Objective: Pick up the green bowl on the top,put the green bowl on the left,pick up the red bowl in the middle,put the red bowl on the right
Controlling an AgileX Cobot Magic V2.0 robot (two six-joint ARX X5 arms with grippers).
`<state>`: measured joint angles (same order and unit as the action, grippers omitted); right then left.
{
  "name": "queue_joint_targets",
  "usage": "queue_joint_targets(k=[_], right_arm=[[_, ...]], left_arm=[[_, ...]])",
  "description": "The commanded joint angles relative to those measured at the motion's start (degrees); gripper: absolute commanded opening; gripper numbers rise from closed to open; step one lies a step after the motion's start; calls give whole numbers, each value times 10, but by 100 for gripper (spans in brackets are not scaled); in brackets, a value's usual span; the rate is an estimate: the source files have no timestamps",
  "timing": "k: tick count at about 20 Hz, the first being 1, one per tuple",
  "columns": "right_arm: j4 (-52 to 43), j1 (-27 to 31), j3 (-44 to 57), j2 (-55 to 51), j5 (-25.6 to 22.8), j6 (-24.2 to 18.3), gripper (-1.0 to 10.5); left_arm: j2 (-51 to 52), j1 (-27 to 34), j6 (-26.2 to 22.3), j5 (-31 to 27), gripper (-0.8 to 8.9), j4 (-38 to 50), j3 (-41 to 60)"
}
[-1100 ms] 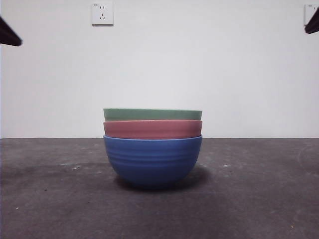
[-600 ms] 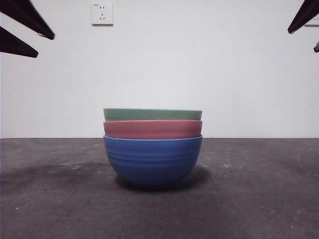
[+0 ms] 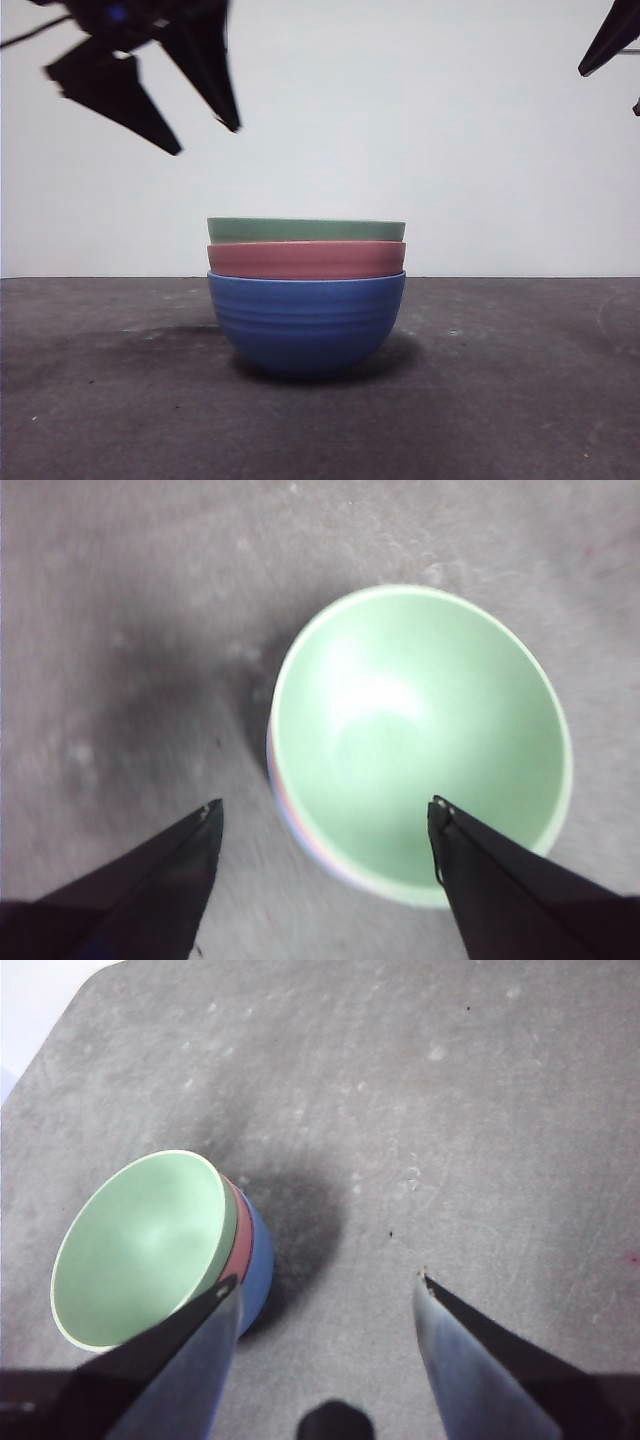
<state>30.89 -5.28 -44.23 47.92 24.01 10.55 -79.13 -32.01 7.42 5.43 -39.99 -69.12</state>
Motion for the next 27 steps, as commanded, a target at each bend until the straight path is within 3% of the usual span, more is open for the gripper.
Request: queue_joint_targets(k=[1, 4, 10, 13, 17, 19, 27], right_arm=[[1, -1, -2, 1, 0, 0, 288], [1, -1, -2, 1, 0, 0, 288], [1, -1, -2, 1, -1, 0, 287], [1, -1, -2, 1, -1, 0, 285], [1, -1, -2, 1, -1, 0, 285], [1, -1, -2, 1, -1, 0, 285], [1, -1, -2, 1, -1, 0, 284]], left_arm=[[-50, -17, -26, -22, 346, -13, -33], [-96, -30, -32, -55, 346, -17, -47], [-146, -32, -32, -56, 339, -17, -47], [-146, -33, -32, -72, 149, -17, -47], [-147, -32, -36, -86, 100, -18, -47], [-147, -32, -37, -86, -16, -17, -47], [-147, -32, -36, -83, -9, -8, -47]])
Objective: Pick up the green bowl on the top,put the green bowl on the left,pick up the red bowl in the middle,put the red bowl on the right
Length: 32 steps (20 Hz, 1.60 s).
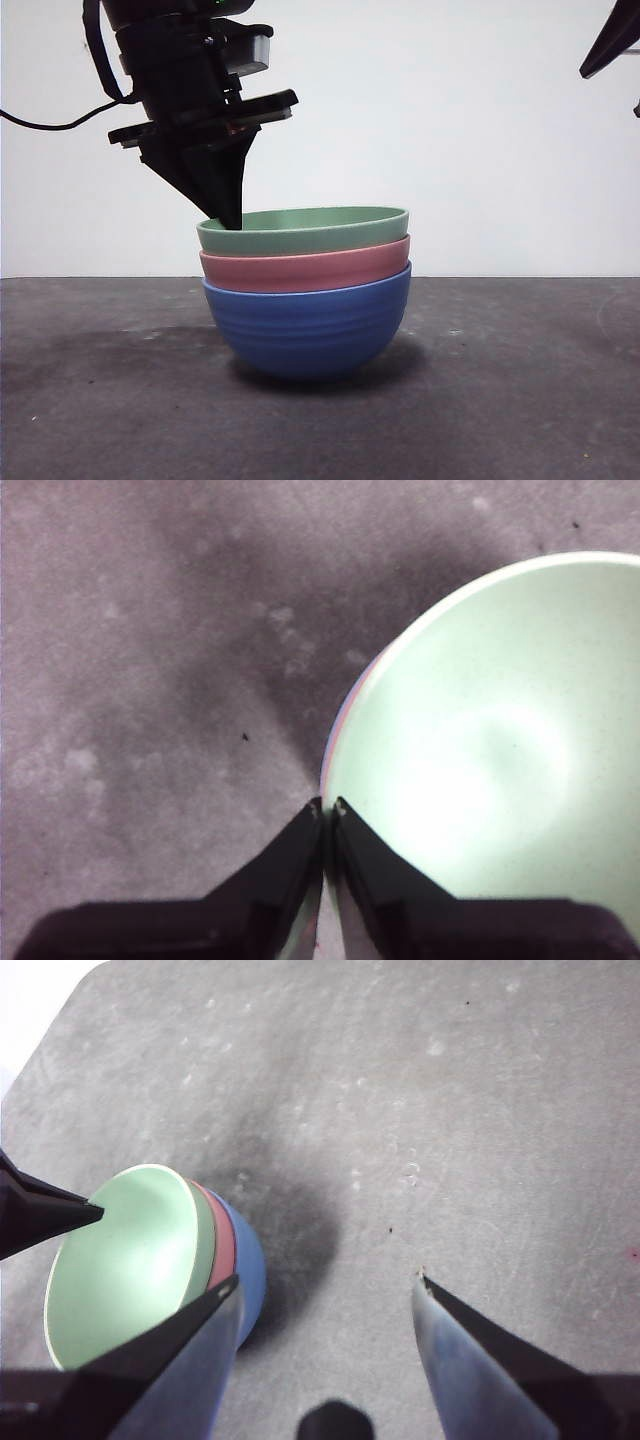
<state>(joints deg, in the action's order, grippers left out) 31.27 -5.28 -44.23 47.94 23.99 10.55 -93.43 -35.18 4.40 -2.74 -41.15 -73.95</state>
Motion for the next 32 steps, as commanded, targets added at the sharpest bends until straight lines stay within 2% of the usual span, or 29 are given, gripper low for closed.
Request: queue_joint_targets(k=[1, 13, 17, 23, 25, 28, 30, 32], right_arm=[[-3, -1, -2, 1, -1, 0, 284], [-1, -1, -2, 1, -1, 0, 284], [2, -1, -2, 1, -1, 0, 284], [2, -1, -2, 1, -1, -1, 284], [2, -1, -2, 1, -1, -1, 284], [6, -1, -2, 1, -1, -1, 284], [11, -1, -2, 1, -1, -1, 284], [14, -1, -2, 1, -1, -1, 284]], left_arm=[[-4, 0, -6, -2, -9, 7, 2], [-4, 0, -17, 3, -9, -31, -61], [-3, 0, -28, 30, -9, -40, -69], [57, 21, -48, 29, -9, -120, -161], [87, 43, -62, 27, -9, -160, -169], [127, 108, -77, 28, -9, -227, -162], [157, 163, -77, 36, -9, -226, -121], [188, 213, -76, 77, -9, -190, -53]])
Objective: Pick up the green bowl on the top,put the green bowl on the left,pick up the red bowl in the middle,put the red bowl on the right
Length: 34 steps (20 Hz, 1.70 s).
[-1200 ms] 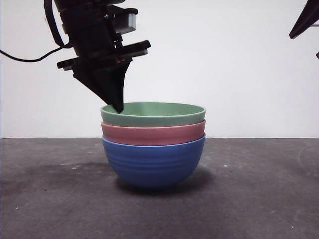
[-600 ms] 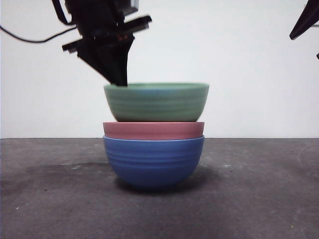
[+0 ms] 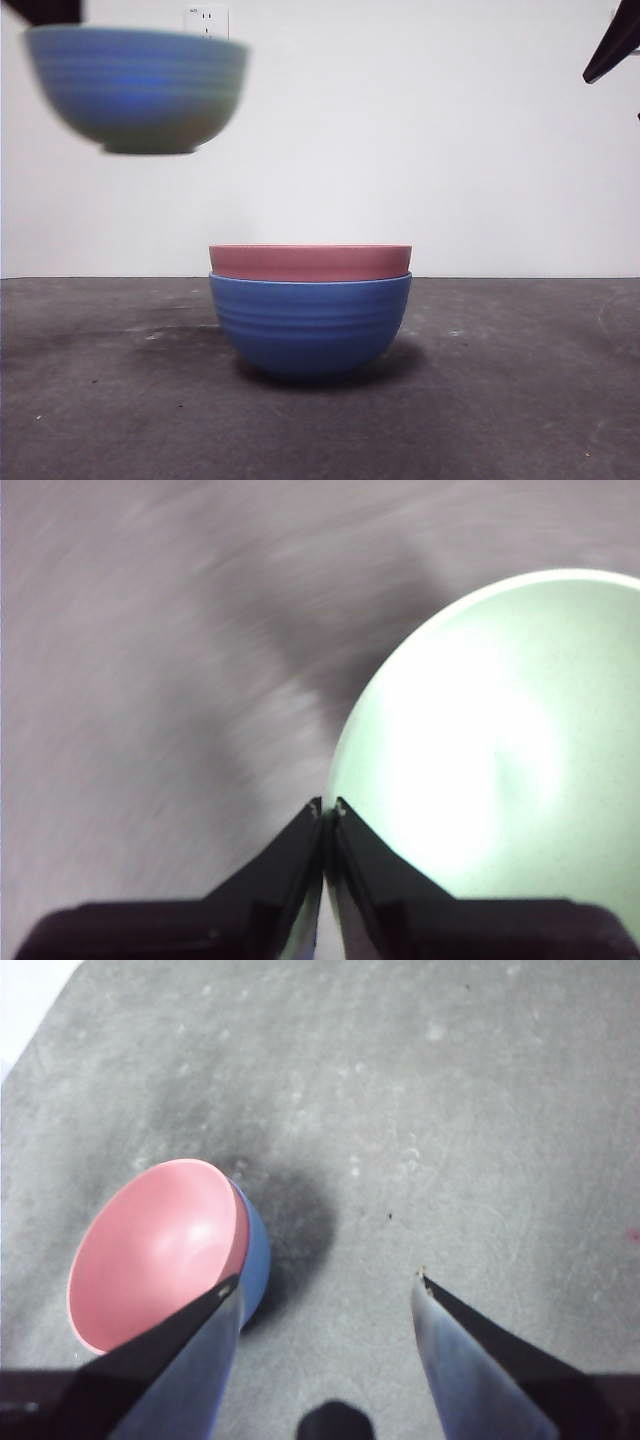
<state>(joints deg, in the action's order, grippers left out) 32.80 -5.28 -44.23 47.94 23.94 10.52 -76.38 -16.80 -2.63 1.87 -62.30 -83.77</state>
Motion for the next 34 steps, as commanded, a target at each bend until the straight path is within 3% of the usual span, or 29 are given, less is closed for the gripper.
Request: queue_joint_targets(k=[1, 11, 25, 26, 28, 29, 34], right_arm=[[-2, -1, -2, 1, -1, -1, 284], [-6, -1, -2, 1, -1, 0, 284], [-8, -1, -2, 1, 0, -1, 286], [-10, -1, -2, 1, 0, -1, 289], [-14, -2, -2, 1, 2, -1, 290], [-14, -5, -3, 1, 2, -1, 294], [9, -66, -53, 35, -3, -7, 392]], left_arm=[[25, 47, -6, 46, -9, 37, 73], [8, 80, 17, 44, -10, 174, 234], [-115, 77, 24, 40, 4, 204, 240], [-118, 77, 21, 40, 57, 203, 240], [-123, 77, 21, 27, 286, 204, 240], [-123, 77, 22, 19, 355, 204, 240], [-83, 79, 31, 15, 360, 207, 236]])
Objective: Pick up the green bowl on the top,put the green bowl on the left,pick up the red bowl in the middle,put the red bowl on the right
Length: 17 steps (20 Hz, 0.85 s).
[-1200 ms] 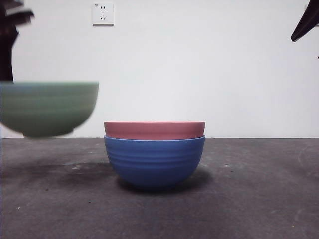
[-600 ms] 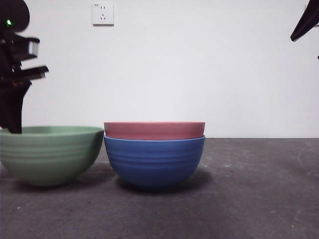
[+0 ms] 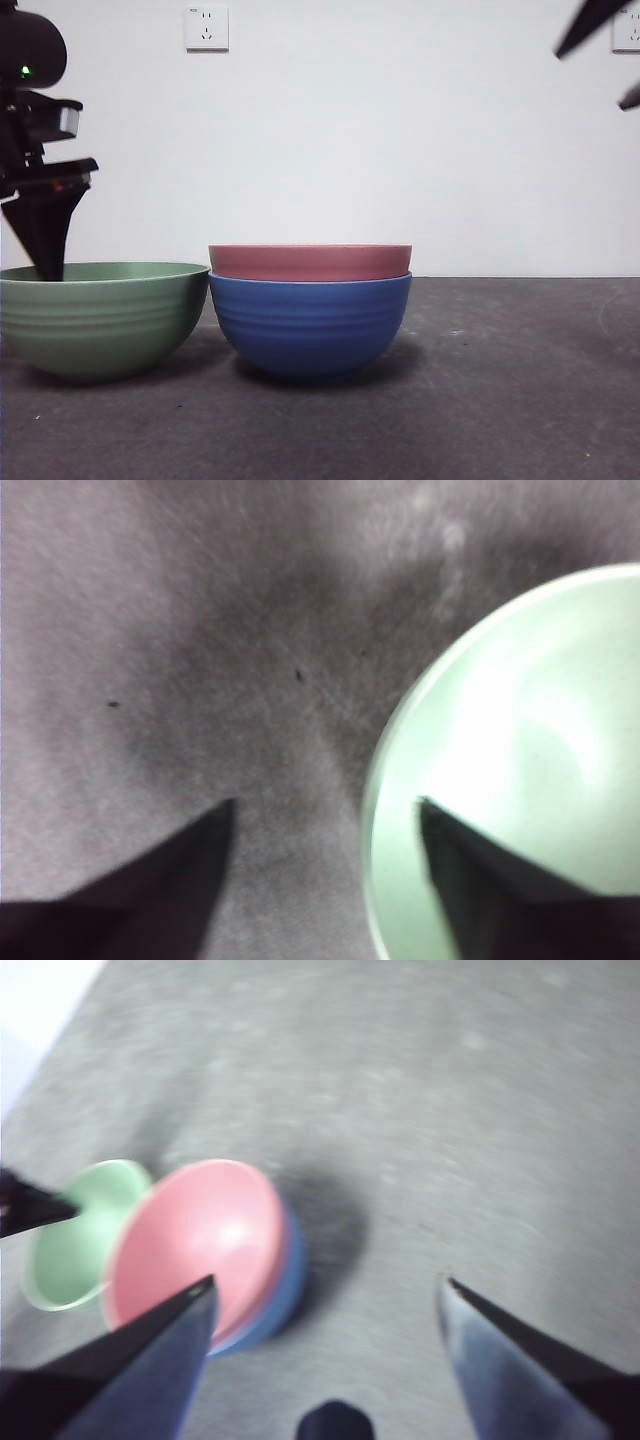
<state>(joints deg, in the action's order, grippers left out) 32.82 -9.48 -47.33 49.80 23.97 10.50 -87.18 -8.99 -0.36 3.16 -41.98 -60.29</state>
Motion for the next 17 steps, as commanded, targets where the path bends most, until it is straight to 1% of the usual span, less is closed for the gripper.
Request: queue_joint_targets(k=[1, 2, 6, 8, 9, 10, 12, 15, 17], right_arm=[[28, -50, -46, 40, -14, -11, 392], [48, -75, -69, 63, -32, -15, 391], [145, -195, -187, 193, -137, -41, 375], [185, -238, -244, 261, -190, -51, 372], [198, -254, -267, 293, -212, -53, 352], [205, -269, -287, 325, -229, -58, 291], [203, -284, -307, 367, -245, -67, 247], [183, -285, -312, 415, -247, -71, 247], [181, -283, -312, 441, -266, -71, 247]], left_arm=[[51, 0, 11, 2, 360, 4, 2], [75, 0, 15, 2, 360, 5, 2], [202, 0, 19, 2, 360, 4, 2], [258, 0, 23, 3, 360, 3, 2], [283, -1, 23, 3, 360, 3, 2], [307, -1, 26, 4, 360, 1, 2], [340, -1, 34, 3, 360, -5, 2], [364, -1, 34, 3, 360, -21, 2], [366, -1, 34, 3, 360, -36, 2]])
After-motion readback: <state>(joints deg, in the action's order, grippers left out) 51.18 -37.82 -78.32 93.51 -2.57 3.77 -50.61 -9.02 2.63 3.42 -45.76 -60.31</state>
